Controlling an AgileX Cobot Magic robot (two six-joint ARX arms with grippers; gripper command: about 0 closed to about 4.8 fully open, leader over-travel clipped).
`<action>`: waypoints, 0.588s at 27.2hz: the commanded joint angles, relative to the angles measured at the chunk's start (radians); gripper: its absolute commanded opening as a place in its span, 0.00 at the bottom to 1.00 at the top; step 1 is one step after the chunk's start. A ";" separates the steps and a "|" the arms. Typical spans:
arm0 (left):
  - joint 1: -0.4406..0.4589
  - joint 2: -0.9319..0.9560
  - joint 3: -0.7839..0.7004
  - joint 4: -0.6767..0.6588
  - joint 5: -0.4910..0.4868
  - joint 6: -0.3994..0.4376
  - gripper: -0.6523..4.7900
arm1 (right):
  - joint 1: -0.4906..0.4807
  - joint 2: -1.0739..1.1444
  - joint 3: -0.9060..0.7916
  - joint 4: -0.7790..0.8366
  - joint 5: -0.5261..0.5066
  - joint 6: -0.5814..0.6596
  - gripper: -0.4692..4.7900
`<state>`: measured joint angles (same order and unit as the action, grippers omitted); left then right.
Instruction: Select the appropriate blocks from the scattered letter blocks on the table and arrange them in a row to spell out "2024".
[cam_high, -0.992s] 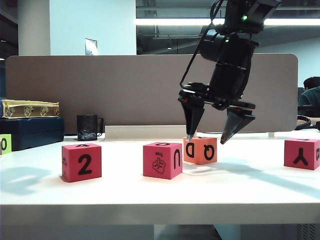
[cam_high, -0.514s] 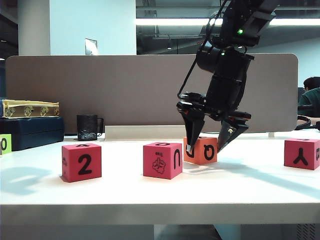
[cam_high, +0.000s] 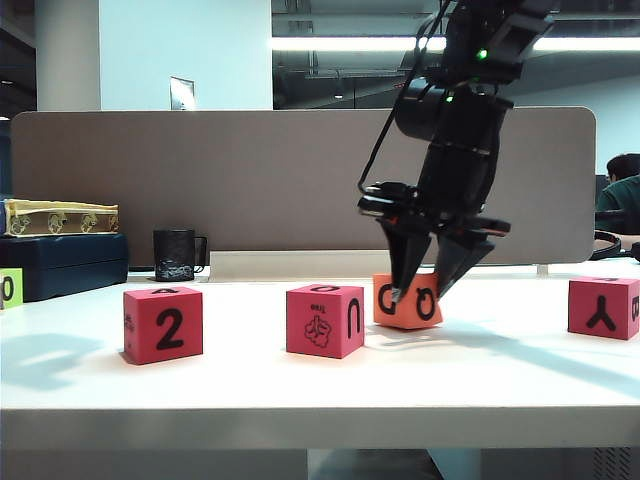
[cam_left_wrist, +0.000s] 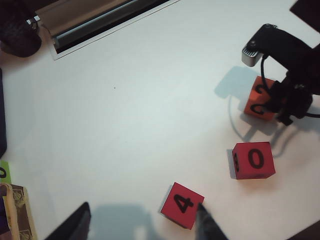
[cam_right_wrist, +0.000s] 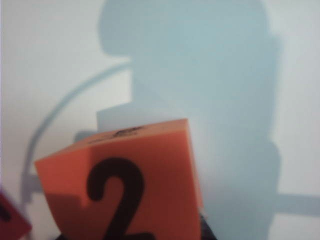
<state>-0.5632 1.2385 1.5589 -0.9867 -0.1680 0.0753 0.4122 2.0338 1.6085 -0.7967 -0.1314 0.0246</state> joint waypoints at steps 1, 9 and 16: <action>-0.002 -0.004 0.003 0.009 0.000 0.003 0.60 | 0.002 -0.054 0.005 -0.043 -0.002 0.004 0.36; -0.002 -0.004 0.003 0.016 0.000 0.003 0.60 | 0.039 -0.122 0.004 -0.189 -0.067 0.035 0.36; -0.002 -0.004 0.003 0.003 0.000 0.003 0.60 | 0.069 -0.122 0.002 -0.259 -0.069 0.034 0.36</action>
<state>-0.5632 1.2385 1.5593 -0.9844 -0.1680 0.0753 0.4809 1.9163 1.6058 -1.0378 -0.1963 0.0586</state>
